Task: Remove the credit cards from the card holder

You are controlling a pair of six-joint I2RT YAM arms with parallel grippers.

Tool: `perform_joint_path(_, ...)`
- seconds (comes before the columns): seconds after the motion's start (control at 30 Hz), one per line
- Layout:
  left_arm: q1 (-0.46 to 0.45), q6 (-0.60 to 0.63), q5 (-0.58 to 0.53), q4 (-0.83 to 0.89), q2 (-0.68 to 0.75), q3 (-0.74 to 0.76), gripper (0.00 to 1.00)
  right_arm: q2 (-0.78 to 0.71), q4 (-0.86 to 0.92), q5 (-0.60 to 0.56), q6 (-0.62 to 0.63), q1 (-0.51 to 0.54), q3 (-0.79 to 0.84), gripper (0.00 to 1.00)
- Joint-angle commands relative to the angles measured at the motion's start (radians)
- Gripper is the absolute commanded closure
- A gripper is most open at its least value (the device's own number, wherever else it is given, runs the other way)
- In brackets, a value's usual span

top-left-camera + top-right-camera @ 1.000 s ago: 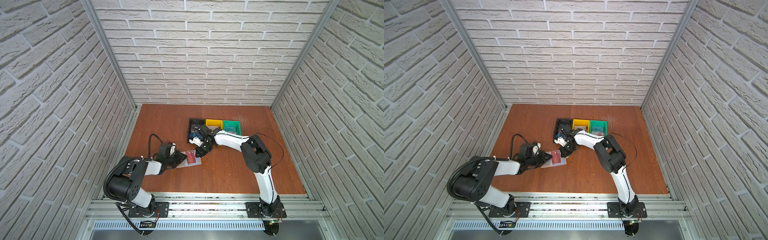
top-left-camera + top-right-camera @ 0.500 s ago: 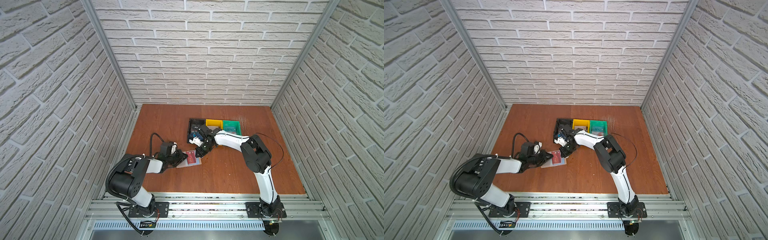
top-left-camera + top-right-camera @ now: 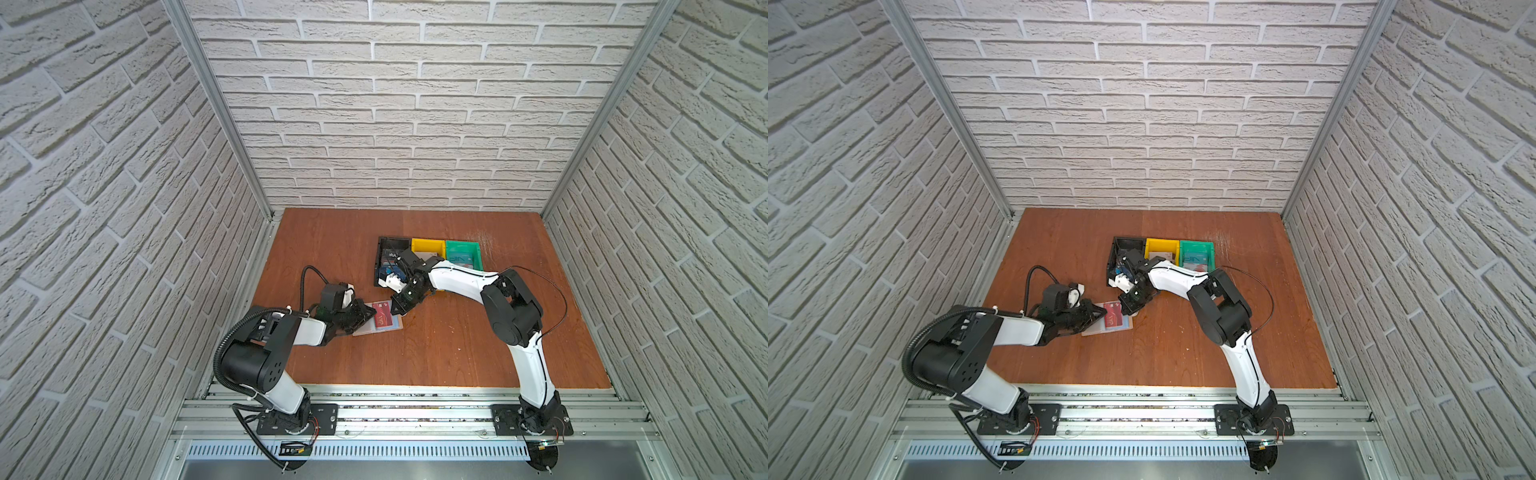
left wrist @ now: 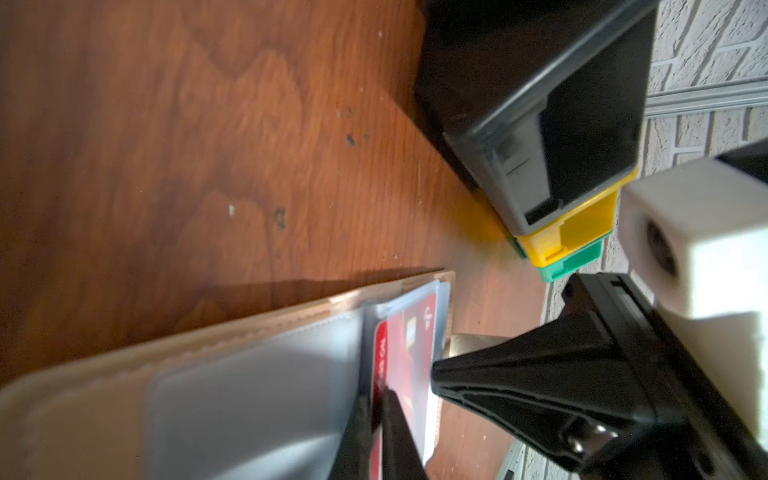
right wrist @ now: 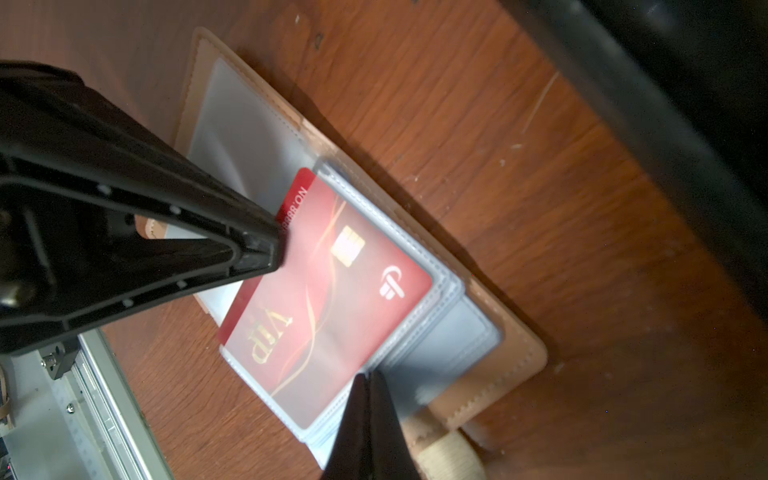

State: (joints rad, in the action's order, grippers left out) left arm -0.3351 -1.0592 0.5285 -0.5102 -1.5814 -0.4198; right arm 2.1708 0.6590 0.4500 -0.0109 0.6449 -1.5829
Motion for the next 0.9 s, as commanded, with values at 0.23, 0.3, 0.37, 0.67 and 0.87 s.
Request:
perform_joint_path(0.23, -0.009, 0.017, 0.001, 0.006, -0.004, -0.001, 1.0, 0.048, 0.019, -0.008, 0.012, 0.007, 0.005, 0.94)
perform_joint_path(0.3, -0.007, 0.017, 0.001, 0.009, -0.002, 0.005, 1.0, 0.05, 0.02, -0.007, 0.012, 0.007, 0.006, 0.94)
perform_joint_path(0.37, -0.005, 0.02, 0.001, 0.012, 0.0, 0.011, 1.0, 0.049, 0.022, -0.008, 0.011, 0.007, 0.005, 0.94)
perform_joint_path(0.67, 0.026, 0.03, -0.001, 0.026, 0.03, 0.073, 1.0, 0.052, 0.023, -0.003, -0.007, -0.002, 0.007, 0.94)
perform_joint_path(0.87, 0.064, 0.043, 0.001, 0.063, 0.083, 0.104, 1.0, 0.059, 0.032, -0.002, -0.009, -0.004, 0.005, 0.94)
